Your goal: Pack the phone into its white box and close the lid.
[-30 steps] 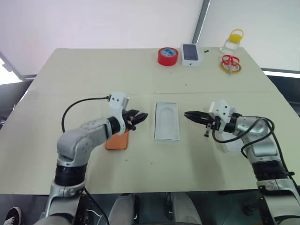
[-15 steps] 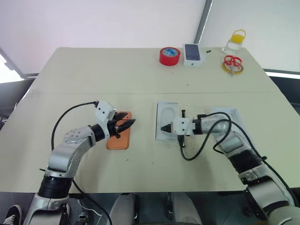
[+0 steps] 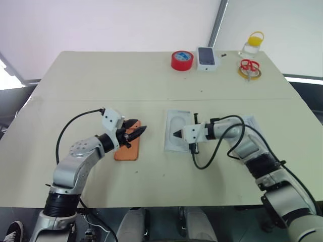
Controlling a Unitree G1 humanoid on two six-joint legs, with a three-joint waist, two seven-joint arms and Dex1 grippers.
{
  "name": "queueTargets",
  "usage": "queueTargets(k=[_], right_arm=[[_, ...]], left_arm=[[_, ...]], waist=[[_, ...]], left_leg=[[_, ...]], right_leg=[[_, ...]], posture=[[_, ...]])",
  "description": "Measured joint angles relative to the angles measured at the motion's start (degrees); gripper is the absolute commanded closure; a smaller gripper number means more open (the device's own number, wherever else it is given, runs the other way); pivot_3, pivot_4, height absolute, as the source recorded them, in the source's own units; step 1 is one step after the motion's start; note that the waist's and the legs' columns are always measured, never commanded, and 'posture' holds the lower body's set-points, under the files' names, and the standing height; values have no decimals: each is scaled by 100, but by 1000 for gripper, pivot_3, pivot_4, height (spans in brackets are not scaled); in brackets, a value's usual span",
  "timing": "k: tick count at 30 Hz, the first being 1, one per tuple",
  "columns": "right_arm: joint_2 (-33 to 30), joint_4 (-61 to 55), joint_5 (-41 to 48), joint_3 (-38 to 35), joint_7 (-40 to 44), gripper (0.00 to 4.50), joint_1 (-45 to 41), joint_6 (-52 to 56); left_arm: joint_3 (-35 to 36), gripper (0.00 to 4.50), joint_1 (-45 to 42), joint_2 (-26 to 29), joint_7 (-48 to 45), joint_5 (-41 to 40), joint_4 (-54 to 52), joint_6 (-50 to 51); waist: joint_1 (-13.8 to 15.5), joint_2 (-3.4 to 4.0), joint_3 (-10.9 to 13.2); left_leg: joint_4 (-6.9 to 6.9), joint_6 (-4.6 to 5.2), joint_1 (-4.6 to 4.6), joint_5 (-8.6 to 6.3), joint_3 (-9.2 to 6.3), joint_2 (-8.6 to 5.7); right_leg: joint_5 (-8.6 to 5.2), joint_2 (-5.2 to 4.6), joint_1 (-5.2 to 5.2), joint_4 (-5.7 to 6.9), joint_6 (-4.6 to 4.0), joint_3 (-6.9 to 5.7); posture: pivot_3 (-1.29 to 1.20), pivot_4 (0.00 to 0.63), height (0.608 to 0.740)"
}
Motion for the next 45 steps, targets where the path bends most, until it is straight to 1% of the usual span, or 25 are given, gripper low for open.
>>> queueTargets(k=[3,6,11,14,18,22,25,28,33,36,39,45], right_arm=[[8,358,-278,93,-230,4472,-62,-233],[48,430,-400,167,-323,4472,-108,-356],[154,464,-539,243,-412,4472,-218,-425],[572,433,-35,21,-328,4472,-225,16],[1118,-128,676,-350,-316,4472,-291,713],[1524,-656,905,-388,-369,4472,-346,1230],[1802,-819,709,-99,-479,4472,-350,1573],[1872,-822,270,544,-216,4472,-498,2108],[1948,-765,-309,1185,60,4472,-761,2636],[2027,-692,-616,1523,101,4472,-818,2709],[2070,-598,-785,1629,53,4472,-818,2697],[2068,-458,-1025,1666,-152,4472,-821,2471]], left_arm=[[47,2070,2,36,69,-42,0,269],[217,2070,0,144,73,-142,0,552],[751,2070,-79,621,17,-411,106,1106],[1147,2070,-104,811,-86,-785,254,1540],[1665,2070,-97,1201,-118,-1437,525,2711],[2072,2070,-69,1379,-136,-1851,839,3488],[2286,2070,-54,1367,-138,-2079,1169,3903],[2408,2070,-111,1216,-49,-2202,1524,4259],[2420,2070,-187,1043,101,-2205,1574,4260],[2368,2070,-213,907,164,-2173,1567,4201],[2349,2070,-259,812,204,-2170,1566,4207],[2251,2070,-374,422,430,-2119,1446,4219]], waist=[[-10,0,0],[-43,0,0],[-108,0,0],[-131,0,3],[-131,0,8],[-111,1,8],[-115,0,8],[-116,0,8],[-106,0,7],[-96,2,5],[-89,2,4],[-81,3,1]], left_leg=[[0,0,0,0,1,0],[0,0,1,0,-1,1],[-2,0,8,0,-4,2],[-2,0,9,0,-3,3],[-2,-1,7,0,-5,5],[-2,-3,8,1,-7,4],[-2,-7,8,2,-7,3],[-2,-12,6,5,-8,1],[-2,-19,7,8,-9,-2],[-4,-23,8,10,-11,-3],[-4,-24,12,10,-12,-8],[-15,-24,62,8,-13,-10]], right_leg=[[0,0,0,0,0,0],[0,0,0,3,1,0],[0,1,0,18,3,-2],[1,1,-5,29,4,0],[8,1,-14,49,18,-1],[7,0,-14,51,17,-1],[7,-1,-16,53,16,-1],[7,-1,-21,56,16,-1],[7,-5,-21,58,15,-1],[7,-5,-20,58,14,-2],[7,-9,-16,58,14,-2],[-4,-12,30,55,-4,-2]], posture=[[0,150,740],[0,150,740],[0,150,740],[0,150,740],[0,150,740],[0,150,740],[0,150,740],[0,150,740],[0,150,740],[0,150,740],[0,150,740],[0,150,740]])
